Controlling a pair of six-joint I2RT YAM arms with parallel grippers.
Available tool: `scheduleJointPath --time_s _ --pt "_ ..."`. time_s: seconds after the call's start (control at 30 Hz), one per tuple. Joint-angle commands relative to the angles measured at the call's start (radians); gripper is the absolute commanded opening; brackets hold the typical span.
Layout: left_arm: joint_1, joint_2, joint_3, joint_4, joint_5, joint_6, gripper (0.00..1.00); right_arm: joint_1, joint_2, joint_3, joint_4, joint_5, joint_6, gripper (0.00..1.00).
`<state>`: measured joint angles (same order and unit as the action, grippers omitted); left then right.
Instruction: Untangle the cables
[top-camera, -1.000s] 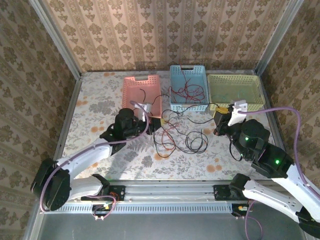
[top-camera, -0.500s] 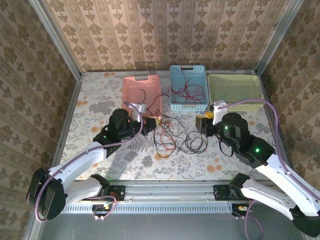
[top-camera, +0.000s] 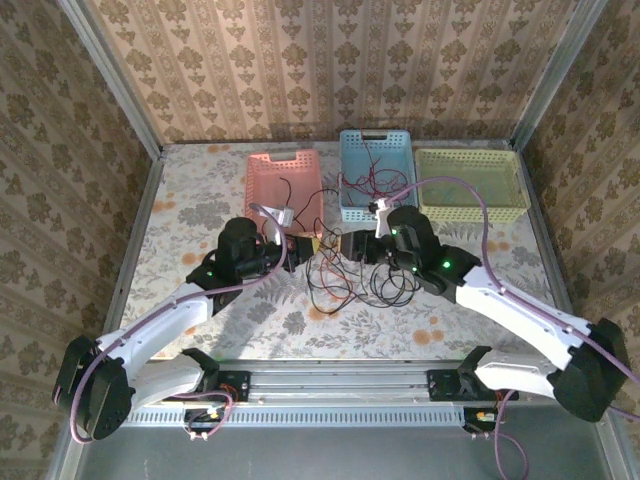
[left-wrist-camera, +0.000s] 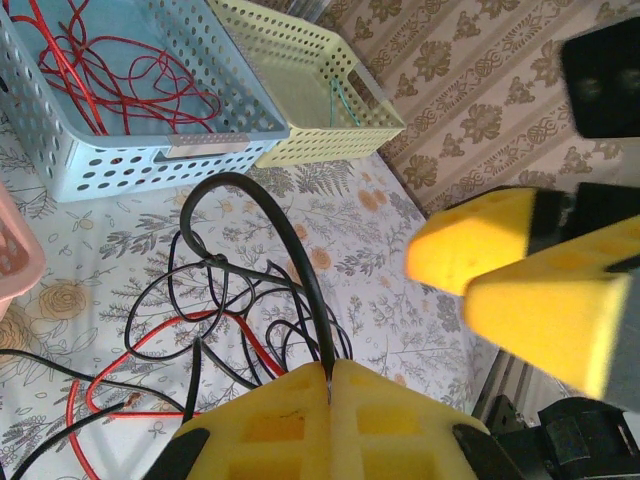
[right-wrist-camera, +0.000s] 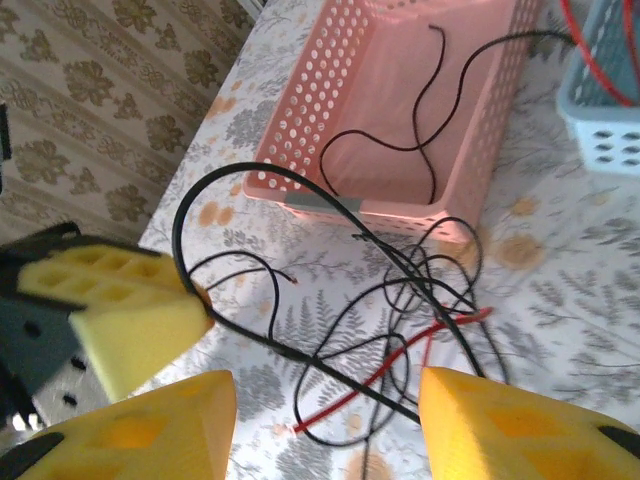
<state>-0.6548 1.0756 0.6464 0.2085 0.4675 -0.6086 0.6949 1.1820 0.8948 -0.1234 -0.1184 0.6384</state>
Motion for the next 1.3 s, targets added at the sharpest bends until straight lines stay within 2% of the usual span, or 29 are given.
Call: scheduleJointPath --time_s 0.0,0.23,0.27,0.37,0.4,0.5,0.63,0.77,0.97,1.03,1.13,1.27 --pt "-0.006 -0.025 0.011 0.013 0.009 0.024 0.00 0.009 0.054 0.015 0.116 -0.064 0.156 0.54" --pt "-0.007 -0.029 0.007 0.010 0.003 0.027 0.00 0.010 0.180 0.030 0.157 -0.094 0.217 0.53" --pt "-0.007 -0.029 0.007 0.009 0.002 0.029 0.00 0.009 0.196 0.040 0.159 -0.101 0.215 0.49" --pt "-0.006 -0.034 0.008 0.000 0.001 0.033 0.00 0.008 0.229 0.065 0.153 -0.123 0.189 0.27" --pt "-0.006 -0.037 0.009 -0.009 -0.004 0.039 0.00 0.008 0.221 0.069 0.138 -0.114 0.175 0.17" --pt "-0.004 -0.056 0.013 -0.035 -0.016 0.053 0.00 0.003 0.159 0.058 0.101 -0.064 0.139 0.00" --pt "0.004 -0.073 0.019 -0.057 -0.033 0.067 0.00 -0.018 0.081 0.038 0.046 -0.045 0.102 0.00" --pt "0.030 -0.082 0.072 -0.137 -0.067 0.090 0.00 -0.042 -0.065 -0.006 -0.071 0.068 0.035 0.00" --pt "0.104 -0.076 0.180 -0.230 -0.082 0.140 0.00 -0.217 -0.319 -0.100 -0.225 0.095 -0.003 0.00" --pt "0.133 -0.063 0.229 -0.246 -0.073 0.154 0.00 -0.296 -0.376 -0.136 -0.264 0.081 -0.015 0.00" --pt "0.167 -0.019 0.335 -0.274 -0.045 0.175 0.00 -0.387 -0.410 -0.187 -0.268 -0.014 0.003 0.00" --pt "0.176 0.054 0.531 -0.320 -0.001 0.204 0.00 -0.398 -0.430 -0.226 -0.242 -0.046 0.018 0.00"
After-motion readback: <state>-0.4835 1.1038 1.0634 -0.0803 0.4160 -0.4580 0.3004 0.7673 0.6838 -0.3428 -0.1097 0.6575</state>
